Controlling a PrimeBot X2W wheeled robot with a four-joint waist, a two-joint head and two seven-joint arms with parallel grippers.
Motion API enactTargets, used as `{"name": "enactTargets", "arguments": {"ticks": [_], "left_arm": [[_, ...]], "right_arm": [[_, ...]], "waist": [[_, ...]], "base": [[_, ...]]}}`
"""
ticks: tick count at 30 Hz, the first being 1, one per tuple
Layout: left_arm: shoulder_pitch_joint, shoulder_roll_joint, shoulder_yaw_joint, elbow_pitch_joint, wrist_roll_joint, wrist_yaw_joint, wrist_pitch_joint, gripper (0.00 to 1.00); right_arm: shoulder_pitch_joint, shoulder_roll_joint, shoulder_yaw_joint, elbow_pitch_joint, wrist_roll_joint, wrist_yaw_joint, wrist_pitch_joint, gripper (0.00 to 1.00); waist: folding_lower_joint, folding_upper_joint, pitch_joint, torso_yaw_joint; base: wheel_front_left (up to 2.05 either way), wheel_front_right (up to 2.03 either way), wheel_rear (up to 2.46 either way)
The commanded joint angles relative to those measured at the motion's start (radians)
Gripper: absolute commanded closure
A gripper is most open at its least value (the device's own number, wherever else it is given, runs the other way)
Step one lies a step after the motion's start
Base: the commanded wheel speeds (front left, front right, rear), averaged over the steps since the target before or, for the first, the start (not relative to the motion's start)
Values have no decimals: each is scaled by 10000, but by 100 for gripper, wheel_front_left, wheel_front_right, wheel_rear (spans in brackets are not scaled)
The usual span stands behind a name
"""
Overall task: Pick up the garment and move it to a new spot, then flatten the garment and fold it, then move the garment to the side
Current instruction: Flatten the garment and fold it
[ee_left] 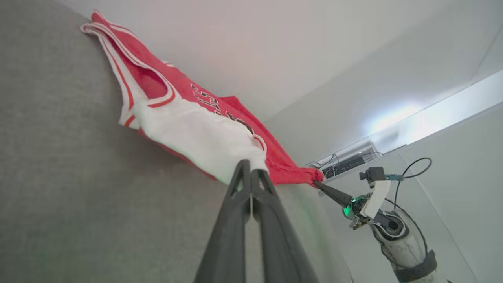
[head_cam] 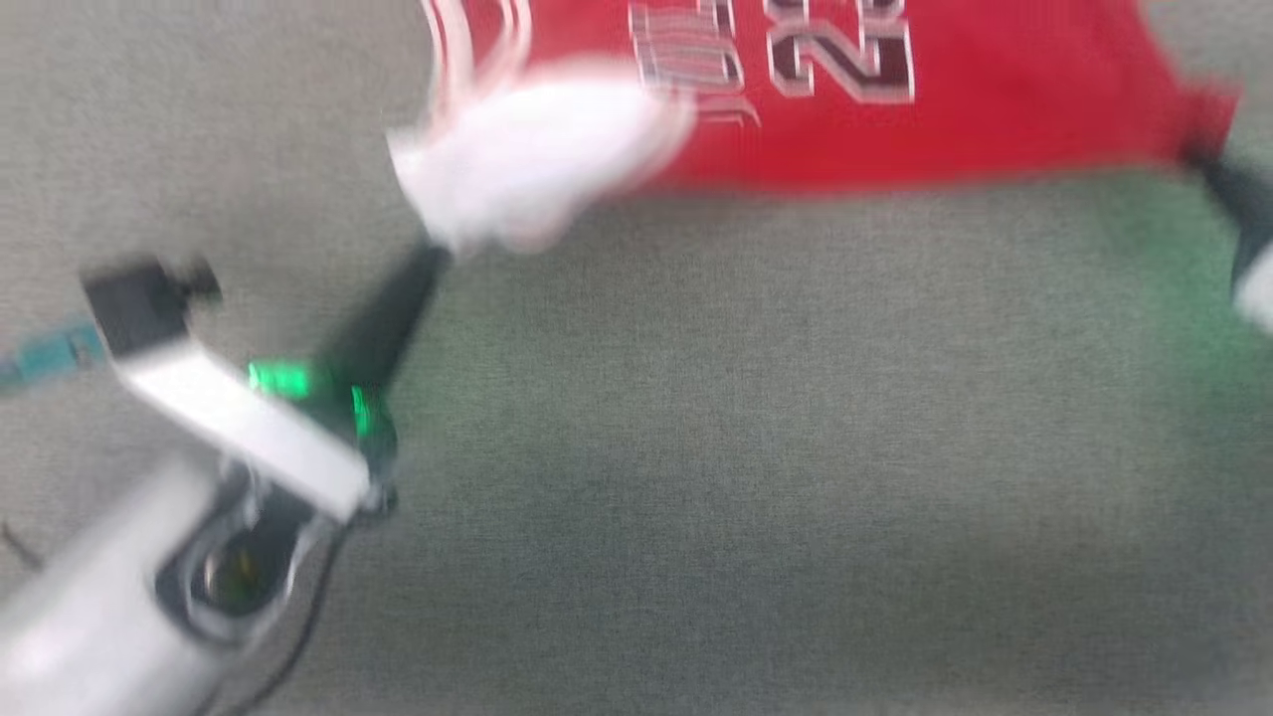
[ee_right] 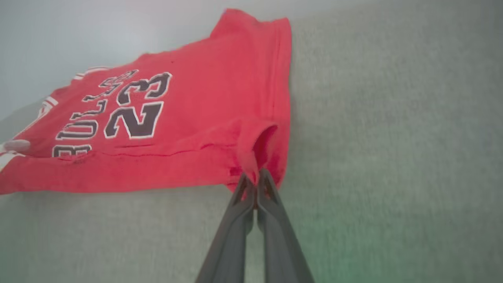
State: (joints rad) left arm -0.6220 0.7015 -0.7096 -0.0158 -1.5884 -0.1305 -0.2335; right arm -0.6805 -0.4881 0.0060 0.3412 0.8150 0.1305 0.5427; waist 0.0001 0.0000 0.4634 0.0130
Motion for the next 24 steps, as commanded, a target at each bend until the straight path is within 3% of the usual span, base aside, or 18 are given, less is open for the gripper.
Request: {"name": "enactTargets", "arguments": {"ticks": [1, 8, 15, 20, 24], "left_arm": [[477, 235, -71, -223, 269, 10, -96, 100], [2728, 1151, -94, -1554, 630, 10, -284, 100], [4943, 1700, 556, -3024, 1019, 10, -317, 100], [5538, 1834, 949, -3737, 1500, 10, -320, 100], [4636, 1871, 837, -3629, 1598, 10, -119, 100]], "right_arm": [[800, -40, -113, -584, 207, 3, 241, 100], [4485, 50, -1348, -3391, 744, 3, 1545, 100], [6988, 885, -2872, -5772, 943, 3, 2822, 100], [7479, 1535, -3633, -6824, 928, 3, 3421, 100], [6707, 1798, -3668, -6701, 679, 3, 3608, 100]], "waist": [[-1, 0, -287, -1], [-1, 0, -783, -38], [-1, 0, -966, -96], [-1, 0, -997, -119], [-1, 0, -951, -182]], "base": [[0, 0, 0], [0, 0, 0], [0, 0, 0], [0, 0, 0], [0, 0, 0]]}}
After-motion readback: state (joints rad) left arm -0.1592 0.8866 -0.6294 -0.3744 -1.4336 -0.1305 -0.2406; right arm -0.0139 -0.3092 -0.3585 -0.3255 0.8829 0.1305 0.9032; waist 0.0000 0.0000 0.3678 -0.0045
